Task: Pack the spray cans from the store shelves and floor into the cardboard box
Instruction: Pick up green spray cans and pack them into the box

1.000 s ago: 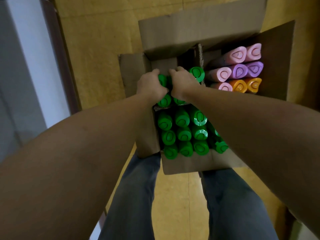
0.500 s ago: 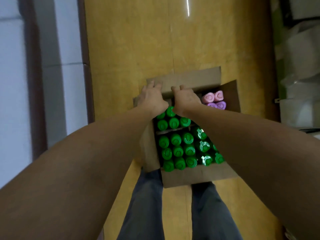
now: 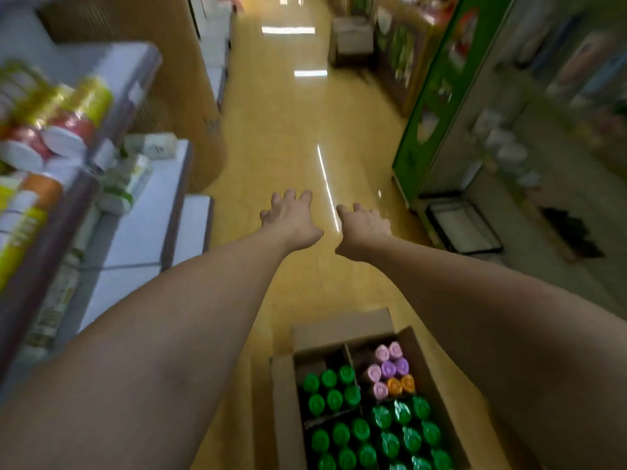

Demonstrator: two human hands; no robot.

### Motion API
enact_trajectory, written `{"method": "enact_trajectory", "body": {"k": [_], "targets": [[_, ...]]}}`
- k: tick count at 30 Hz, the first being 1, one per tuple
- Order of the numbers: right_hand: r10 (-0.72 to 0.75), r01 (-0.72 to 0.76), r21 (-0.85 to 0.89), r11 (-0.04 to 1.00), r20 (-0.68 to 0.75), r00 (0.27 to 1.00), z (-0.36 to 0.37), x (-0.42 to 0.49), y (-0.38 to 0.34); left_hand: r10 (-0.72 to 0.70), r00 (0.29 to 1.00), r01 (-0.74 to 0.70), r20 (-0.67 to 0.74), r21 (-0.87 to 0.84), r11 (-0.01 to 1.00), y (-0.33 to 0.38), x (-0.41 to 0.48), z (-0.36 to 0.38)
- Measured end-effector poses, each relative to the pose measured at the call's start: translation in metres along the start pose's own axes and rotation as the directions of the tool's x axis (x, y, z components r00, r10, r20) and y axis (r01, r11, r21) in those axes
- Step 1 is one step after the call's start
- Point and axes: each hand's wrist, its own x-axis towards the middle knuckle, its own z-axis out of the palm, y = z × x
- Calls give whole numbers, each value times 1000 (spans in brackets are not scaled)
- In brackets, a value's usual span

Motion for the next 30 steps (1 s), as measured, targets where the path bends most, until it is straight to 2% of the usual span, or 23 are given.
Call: {"method": "enact_trajectory", "body": {"k": [8, 13, 22, 30], "targets": [[-137, 122, -73, 990, -264, 955, -159, -32, -33, -9, 987, 30, -161, 127, 992, 13, -38, -155], [-284, 259, -117, 959, -394, 874, -222, -59, -36, -36, 952, 75, -302, 117, 990, 35, -75, -214], [-481, 453, -172, 875, -421, 769, -269, -128, -12, -67, 903, 169, -425, 208, 963, 97, -173, -250], [-671, 639, -232, 733, -399, 625, -280, -192, -30, -225, 827, 368, -515, 194, 909, 109, -255, -258]]}}
